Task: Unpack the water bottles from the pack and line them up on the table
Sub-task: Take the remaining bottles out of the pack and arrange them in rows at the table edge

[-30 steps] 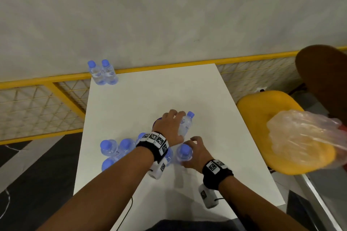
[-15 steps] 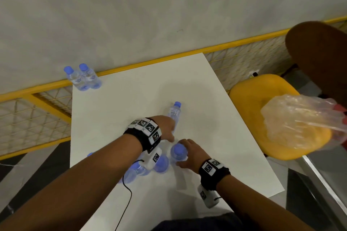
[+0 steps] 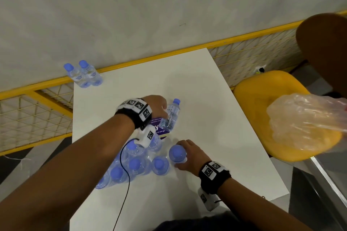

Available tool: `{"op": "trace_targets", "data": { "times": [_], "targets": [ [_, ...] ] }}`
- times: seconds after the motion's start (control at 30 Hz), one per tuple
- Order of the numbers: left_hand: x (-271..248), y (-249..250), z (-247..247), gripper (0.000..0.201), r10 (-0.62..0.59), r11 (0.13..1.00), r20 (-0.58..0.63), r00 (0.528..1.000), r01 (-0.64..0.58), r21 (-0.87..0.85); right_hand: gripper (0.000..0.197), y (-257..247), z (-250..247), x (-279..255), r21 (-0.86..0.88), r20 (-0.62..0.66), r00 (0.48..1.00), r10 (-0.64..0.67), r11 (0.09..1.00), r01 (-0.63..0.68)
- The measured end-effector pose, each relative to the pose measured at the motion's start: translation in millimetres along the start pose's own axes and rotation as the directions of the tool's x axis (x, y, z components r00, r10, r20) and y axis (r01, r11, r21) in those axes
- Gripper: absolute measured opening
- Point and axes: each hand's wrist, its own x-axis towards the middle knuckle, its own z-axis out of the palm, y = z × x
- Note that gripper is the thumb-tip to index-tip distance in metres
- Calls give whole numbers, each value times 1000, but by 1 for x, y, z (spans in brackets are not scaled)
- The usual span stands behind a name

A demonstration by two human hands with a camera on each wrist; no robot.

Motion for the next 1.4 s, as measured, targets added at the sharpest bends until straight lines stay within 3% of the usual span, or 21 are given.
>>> {"op": "trace_targets", "data": {
  "times": [0.1, 0.27, 0.4, 0.5, 0.73, 0.9, 1.03, 1.2, 1.4],
  "targets": [
    [29, -4, -6, 61, -42, 999, -48, 998, 42, -11, 70, 0, 2, 0, 6, 12, 1000, 4, 1000, -4],
    [72, -5, 18, 78, -84, 996, 6, 996, 84, -2, 71, 4, 5, 0, 14, 22, 1000, -2, 1000, 2],
    [91, 9, 29, 65, -77, 996, 141, 987, 69, 63, 67, 4, 2, 2, 7, 31, 999, -9, 1000, 9],
    [105, 21, 34, 69, -67, 990, 221, 973, 37, 135, 67, 6, 3, 5, 6, 43, 999, -5, 1000, 5],
    [126, 32, 30, 70, -79, 994, 291, 953, 54, 93, 70, 18, 10, 14, -29, 53, 999, -3, 1000, 4],
    [130, 25, 39, 81, -65, 998, 196, 979, 59, 39, 66, 18, 13, 14, -33, 45, 999, 0, 999, 2],
    [108, 29, 33, 65, -47, 998, 128, 991, 52, -30, 67, 19, 13, 15, -28, 34, 999, -11, 1000, 12],
    [74, 18, 23, 52, 75, 986, -69, 995, -84, -141, 67, 16, 11, 15, -20, 40, 999, 1, 1000, 0],
    [35, -2, 28, 51, 216, 975, -86, 973, -220, -41, 65, 10, 6, 11, -15, 31, 1000, 3, 1000, -2]
  ]
}}
